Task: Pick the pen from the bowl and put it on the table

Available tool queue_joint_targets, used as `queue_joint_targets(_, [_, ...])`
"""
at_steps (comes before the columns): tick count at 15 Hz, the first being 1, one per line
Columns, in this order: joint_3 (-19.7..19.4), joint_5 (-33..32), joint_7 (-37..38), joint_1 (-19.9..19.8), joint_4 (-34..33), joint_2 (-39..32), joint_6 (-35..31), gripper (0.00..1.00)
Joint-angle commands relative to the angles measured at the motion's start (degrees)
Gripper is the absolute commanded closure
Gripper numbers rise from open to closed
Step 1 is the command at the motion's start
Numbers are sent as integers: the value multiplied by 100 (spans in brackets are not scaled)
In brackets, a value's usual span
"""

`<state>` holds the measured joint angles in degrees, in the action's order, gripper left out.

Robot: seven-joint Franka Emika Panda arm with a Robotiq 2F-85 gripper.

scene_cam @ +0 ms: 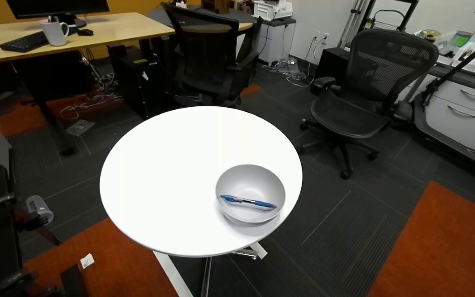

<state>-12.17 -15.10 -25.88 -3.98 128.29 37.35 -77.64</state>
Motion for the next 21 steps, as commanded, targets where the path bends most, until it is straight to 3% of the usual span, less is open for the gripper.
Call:
queue_joint_targets(1, [-315, 445, 386, 166, -204, -882, -987, 0])
queue_joint_targets(11, [-301, 401, 217, 226, -231, -913, -877, 0])
queue_joint_targets(12, [-62, -27, 42, 94, -16, 5, 25, 0])
queue_joint_targets(14, [-64, -19, 47, 93, -15, 3, 16, 0])
queue_joint_targets(17, [-186, 338, 194, 48, -19, -516, -891, 0])
queue_joint_targets(21, [-157, 678, 498, 70, -364, -1268, -980, 0])
